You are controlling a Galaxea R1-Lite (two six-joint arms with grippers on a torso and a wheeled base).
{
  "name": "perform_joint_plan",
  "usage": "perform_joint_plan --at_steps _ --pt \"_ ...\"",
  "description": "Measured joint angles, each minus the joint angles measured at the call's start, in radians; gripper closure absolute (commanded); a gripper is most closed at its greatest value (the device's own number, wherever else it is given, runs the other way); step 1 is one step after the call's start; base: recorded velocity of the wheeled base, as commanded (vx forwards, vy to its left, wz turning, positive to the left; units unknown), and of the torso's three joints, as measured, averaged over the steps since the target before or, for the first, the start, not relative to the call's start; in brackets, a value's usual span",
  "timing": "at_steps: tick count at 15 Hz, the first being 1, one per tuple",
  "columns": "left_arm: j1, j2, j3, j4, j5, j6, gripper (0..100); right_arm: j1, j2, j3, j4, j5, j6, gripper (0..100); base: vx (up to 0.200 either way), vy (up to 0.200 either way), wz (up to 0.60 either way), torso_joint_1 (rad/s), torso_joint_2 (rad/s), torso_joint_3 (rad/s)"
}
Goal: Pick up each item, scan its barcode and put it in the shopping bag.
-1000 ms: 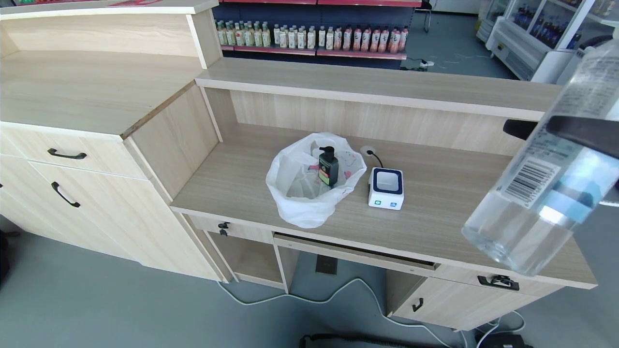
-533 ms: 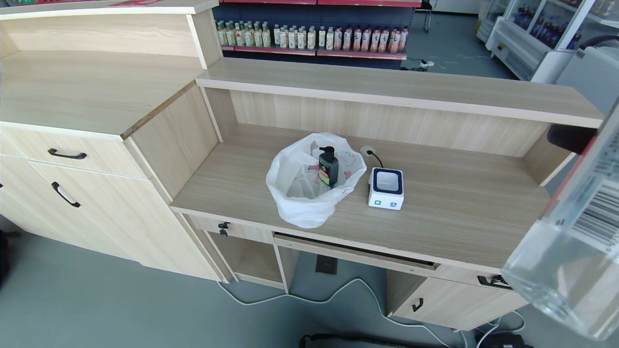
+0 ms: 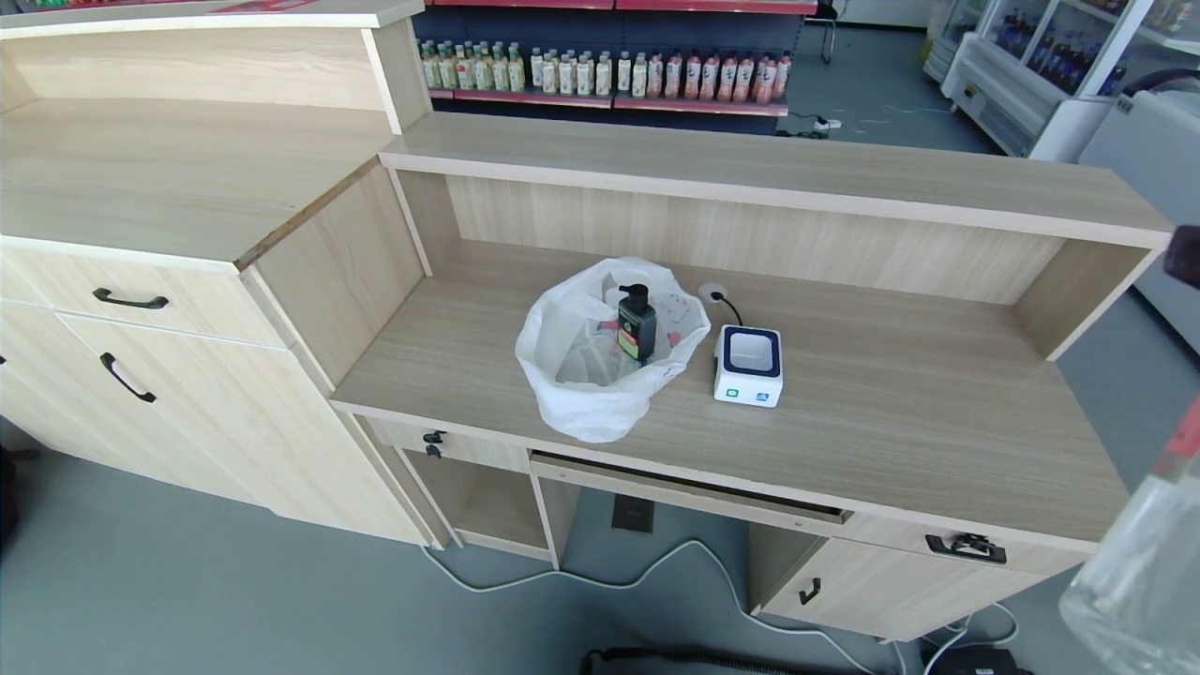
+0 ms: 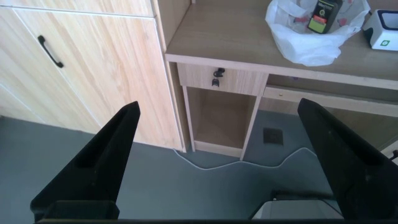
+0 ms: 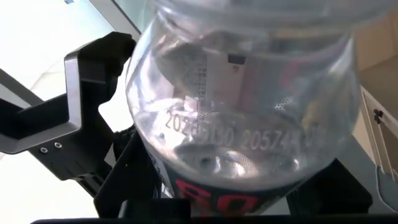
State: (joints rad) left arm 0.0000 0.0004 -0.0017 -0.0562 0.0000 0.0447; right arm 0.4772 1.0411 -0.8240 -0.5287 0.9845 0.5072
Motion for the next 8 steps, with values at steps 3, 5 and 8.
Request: perform_joint_plan --at_steps 3,5,8 --pt "0.000 0.000 0.000 0.000 0.000 0.000 0 0.045 0.007 -0.004 0.002 0.000 0.002 100 0.000 0.000 0.00 0.000 0.00 0.000" --pt "0.000 0.000 0.000 0.000 0.000 0.000 0 0.062 0.012 0.000 0.014 0.000 0.000 100 0.000 0.000 0.00 0.000 0.00 0.000" --pt "0.000 0.000 0.000 0.000 0.000 0.000 0 0.095 0.014 0.009 0.041 0.000 -0.004 100 0.000 0.000 0.00 0.000 0.00 0.000"
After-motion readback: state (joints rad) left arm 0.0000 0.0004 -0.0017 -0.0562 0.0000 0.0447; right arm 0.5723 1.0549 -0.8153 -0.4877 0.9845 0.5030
